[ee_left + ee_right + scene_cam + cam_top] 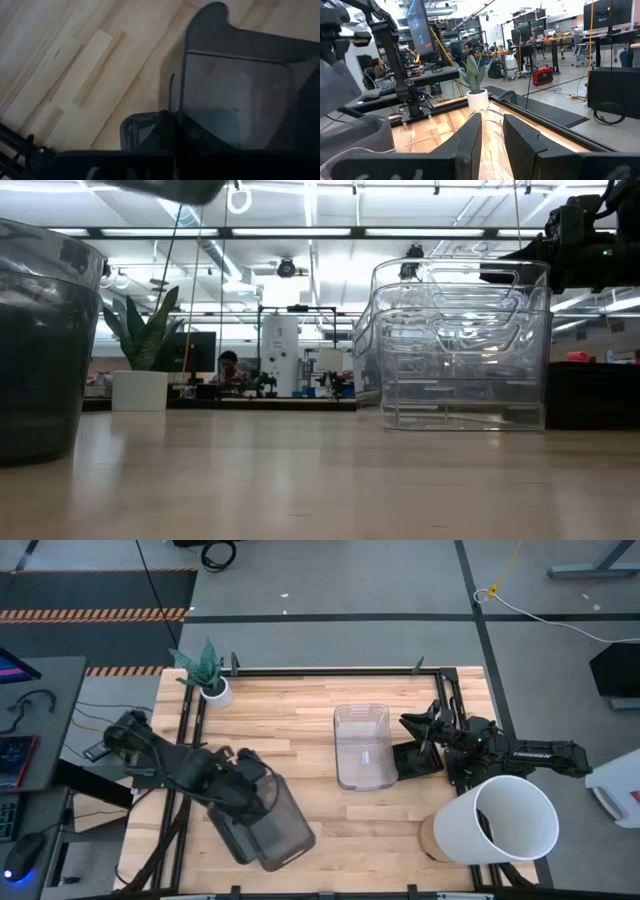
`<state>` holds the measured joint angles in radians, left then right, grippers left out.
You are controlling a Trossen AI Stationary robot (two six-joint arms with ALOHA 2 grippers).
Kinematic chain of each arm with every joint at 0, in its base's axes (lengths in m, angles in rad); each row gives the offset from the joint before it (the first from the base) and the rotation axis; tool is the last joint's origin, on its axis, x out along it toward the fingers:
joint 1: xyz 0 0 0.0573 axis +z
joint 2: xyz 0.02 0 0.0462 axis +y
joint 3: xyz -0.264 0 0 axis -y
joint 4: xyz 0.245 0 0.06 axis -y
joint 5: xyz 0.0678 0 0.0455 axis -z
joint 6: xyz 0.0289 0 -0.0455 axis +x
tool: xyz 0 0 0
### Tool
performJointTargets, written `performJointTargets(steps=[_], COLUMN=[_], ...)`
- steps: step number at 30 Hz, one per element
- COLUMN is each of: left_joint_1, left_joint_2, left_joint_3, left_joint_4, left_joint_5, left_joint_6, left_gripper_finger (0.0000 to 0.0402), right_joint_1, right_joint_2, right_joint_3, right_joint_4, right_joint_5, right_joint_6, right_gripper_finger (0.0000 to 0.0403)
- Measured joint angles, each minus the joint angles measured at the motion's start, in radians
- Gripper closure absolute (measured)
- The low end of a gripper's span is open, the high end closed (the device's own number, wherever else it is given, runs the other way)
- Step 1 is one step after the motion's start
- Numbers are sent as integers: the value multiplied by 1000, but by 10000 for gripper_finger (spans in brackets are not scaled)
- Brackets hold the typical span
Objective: Stack baskets by color
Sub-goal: Stack the right black transparent bin on the stacked left black transparent bin
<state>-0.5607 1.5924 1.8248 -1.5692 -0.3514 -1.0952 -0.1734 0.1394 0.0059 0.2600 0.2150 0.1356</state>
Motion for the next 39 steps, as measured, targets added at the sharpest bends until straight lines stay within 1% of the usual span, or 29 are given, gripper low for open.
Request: performJointTargets(steps=[3,5,8,11,18,22,26,29,39], left_joint_1=[-31,-58,-80,-103,-129,-128,-128,-129,-133], left_joint_2=[-57,-103,-167,-226,-320,-331,-331,-330,-317], left_joint_3=[0,-28,-102,-188,-330,-389,-444,-475,-491], left_joint_4=[-4,1,1,-4,-1,-2,-1,12,81], left_joint_5=[-22,-30,-36,-20,8,28,102,136,128], left_joint_6=[-56,-103,-172,-233,-290,-315,-316,-313,-311], left_gripper_finger=[396,396,396,396,395,395,395,395,395], right_joint_1=[0,0,0,0,0,0,0,0,0], right_joint_2=[0,0,0,0,0,0,0,0,0], right_joint_3=[0,0,0,0,0,0,0,0,0], right_joint_4=[0,0,1,1,1,0,0,0,0], right_joint_5=[0,0,0,0,0,0,0,0,0], right_joint_6=[0,0,0,0,0,0,0,0,0], right_gripper_finger=[317,317,317,317,317,317,317,317,317])
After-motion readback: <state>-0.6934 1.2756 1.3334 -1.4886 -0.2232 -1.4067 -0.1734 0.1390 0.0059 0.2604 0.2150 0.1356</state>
